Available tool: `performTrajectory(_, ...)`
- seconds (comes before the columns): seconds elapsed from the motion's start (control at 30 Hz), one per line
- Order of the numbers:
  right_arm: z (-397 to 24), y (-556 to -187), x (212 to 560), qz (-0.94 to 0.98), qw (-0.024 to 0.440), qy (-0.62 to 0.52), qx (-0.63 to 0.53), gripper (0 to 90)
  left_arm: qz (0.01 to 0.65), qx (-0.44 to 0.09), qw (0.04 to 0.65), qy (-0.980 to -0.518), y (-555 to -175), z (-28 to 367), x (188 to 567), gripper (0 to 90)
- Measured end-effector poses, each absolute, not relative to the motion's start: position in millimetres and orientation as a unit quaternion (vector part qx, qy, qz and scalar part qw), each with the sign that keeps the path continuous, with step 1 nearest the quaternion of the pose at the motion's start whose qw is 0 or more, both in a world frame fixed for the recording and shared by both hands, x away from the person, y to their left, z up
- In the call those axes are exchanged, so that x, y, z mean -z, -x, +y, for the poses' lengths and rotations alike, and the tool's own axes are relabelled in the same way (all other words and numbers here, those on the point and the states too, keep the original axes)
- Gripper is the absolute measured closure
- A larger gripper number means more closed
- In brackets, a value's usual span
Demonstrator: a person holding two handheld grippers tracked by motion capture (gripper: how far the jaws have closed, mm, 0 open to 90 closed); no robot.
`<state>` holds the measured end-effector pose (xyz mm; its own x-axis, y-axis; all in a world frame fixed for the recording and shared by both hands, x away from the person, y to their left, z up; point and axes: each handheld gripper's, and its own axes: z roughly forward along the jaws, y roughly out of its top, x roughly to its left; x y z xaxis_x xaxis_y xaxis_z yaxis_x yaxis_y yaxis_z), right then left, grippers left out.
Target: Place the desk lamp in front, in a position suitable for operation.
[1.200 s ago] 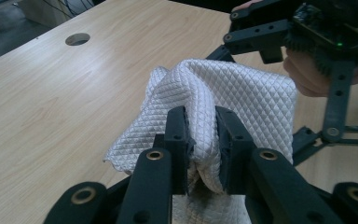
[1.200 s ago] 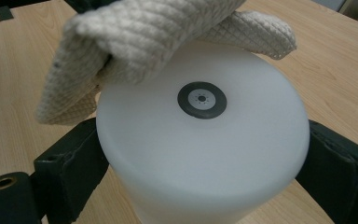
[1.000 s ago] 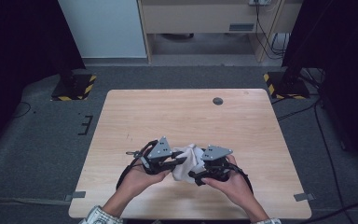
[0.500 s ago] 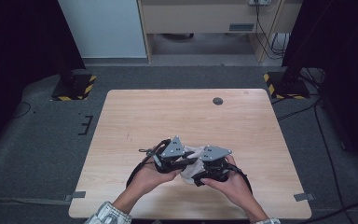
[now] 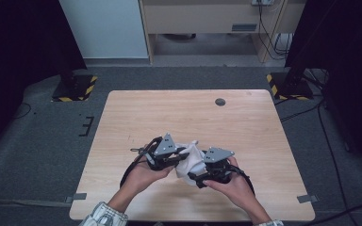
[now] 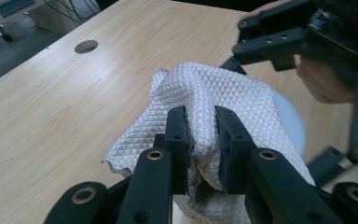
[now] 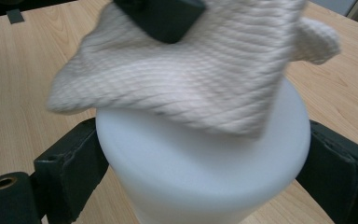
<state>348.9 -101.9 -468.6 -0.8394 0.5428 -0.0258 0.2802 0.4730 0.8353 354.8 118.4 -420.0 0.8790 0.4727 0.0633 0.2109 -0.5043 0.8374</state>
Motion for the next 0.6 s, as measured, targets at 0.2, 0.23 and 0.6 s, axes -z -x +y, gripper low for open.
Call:
performTrajectory(0.2, -101.2, -348.9, 468.8, 0.846, 0.146, -0.244, -0.451, 9.1, 0.178, -0.114, 0.464, -0.86, -345.1, 112.1, 419.2, 75.9)
performTrajectory(0.23, -101.2, -348.8, 468.8, 0.846, 0.146, -0.244, -0.452, 9.1, 0.174, -0.107, 0.466, -0.861, -344.7, 108.4, 419.3, 75.9)
performTrajectory(0.6, -101.4, -348.7, 469.0, 0.846, 0.148, -0.242, -0.451, 9.1, 0.169, -0.122, 0.459, -0.864, -360.2, 77.8, 420.3, 75.9)
